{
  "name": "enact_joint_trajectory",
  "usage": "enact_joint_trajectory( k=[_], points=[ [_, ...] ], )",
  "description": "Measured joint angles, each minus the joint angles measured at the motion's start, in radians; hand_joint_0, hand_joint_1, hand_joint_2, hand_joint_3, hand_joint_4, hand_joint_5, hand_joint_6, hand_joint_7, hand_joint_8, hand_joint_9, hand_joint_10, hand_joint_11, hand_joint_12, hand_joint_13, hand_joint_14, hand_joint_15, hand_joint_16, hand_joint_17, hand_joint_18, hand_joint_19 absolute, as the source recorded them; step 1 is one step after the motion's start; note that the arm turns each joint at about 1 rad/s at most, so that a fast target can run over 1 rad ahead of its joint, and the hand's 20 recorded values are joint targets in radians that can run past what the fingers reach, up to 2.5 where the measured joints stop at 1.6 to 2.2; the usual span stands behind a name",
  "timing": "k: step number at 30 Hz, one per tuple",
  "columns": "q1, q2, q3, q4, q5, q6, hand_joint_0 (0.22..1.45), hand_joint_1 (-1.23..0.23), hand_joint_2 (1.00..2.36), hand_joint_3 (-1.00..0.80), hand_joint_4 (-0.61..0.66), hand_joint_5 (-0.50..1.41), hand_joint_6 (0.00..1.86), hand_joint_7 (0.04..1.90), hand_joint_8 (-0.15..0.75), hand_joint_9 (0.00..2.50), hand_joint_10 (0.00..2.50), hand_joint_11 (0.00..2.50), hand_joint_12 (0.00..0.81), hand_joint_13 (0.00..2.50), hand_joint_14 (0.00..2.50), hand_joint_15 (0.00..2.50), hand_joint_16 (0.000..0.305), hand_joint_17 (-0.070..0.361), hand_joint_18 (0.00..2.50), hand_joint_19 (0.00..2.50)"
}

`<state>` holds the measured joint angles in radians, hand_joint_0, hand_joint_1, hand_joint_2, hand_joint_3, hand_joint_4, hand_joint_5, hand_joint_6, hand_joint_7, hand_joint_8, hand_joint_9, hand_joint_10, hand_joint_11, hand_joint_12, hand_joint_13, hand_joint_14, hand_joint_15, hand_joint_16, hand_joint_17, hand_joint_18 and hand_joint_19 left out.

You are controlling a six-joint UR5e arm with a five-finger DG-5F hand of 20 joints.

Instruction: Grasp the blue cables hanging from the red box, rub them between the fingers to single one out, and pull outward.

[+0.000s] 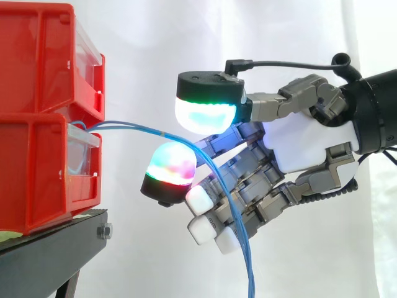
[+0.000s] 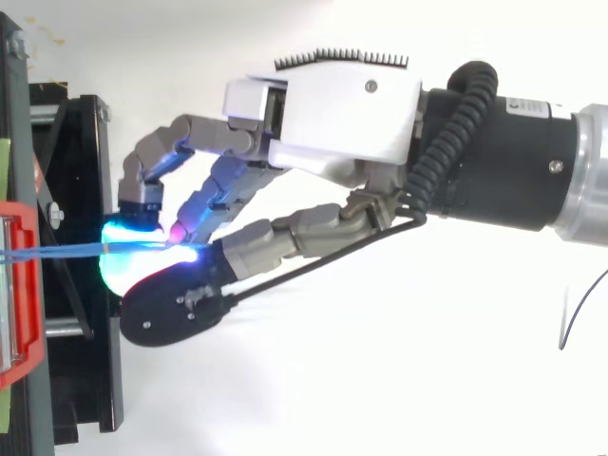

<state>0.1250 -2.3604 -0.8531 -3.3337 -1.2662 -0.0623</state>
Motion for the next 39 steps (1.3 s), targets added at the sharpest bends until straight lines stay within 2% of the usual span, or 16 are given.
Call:
enact_joint_trajectory(
  k=[6, 11, 21, 27, 39],
  points=[
    [-0.002, 0.001, 0.000, -0.002, 0.043, -0.003, 0.56, -0.68, 1.00, -0.49, 0.19, -0.16, 0.84, 0.95, 0.316, 0.90, 0.01, 0.42, 0.389, 0.84, 0.02, 0.49, 0.045, 0.100, 0.67, 0.50],
    [-0.002, 0.000, 0.000, 0.000, 0.063, -0.006, 0.54, -0.67, 1.00, -0.50, 0.20, -0.15, 0.83, 0.95, 0.321, 0.91, 0.01, 0.42, 0.395, 0.85, 0.02, 0.49, 0.045, 0.102, 0.68, 0.50],
    [0.013, 0.000, -0.001, 0.011, 0.119, -0.007, 0.54, -0.68, 1.00, -0.50, 0.20, -0.15, 0.83, 0.96, 0.321, 0.91, 0.01, 0.42, 0.398, 0.86, 0.02, 0.49, 0.045, 0.102, 0.69, 0.50],
    [0.031, 0.000, -0.001, 0.028, 0.127, -0.007, 0.56, -0.71, 1.00, -0.47, 0.20, -0.15, 0.83, 0.99, 0.322, 0.92, 0.01, 0.42, 0.391, 0.86, 0.02, 0.50, 0.044, 0.099, 0.69, 0.50],
    [0.068, 0.000, -0.001, 0.031, 0.124, 0.012, 0.60, -0.75, 1.02, -0.23, 0.12, -0.16, 0.89, 1.03, 0.314, 0.92, 0.01, 0.44, 0.380, 0.87, 0.02, 0.50, 0.043, 0.096, 0.70, 0.50]
  ],
)
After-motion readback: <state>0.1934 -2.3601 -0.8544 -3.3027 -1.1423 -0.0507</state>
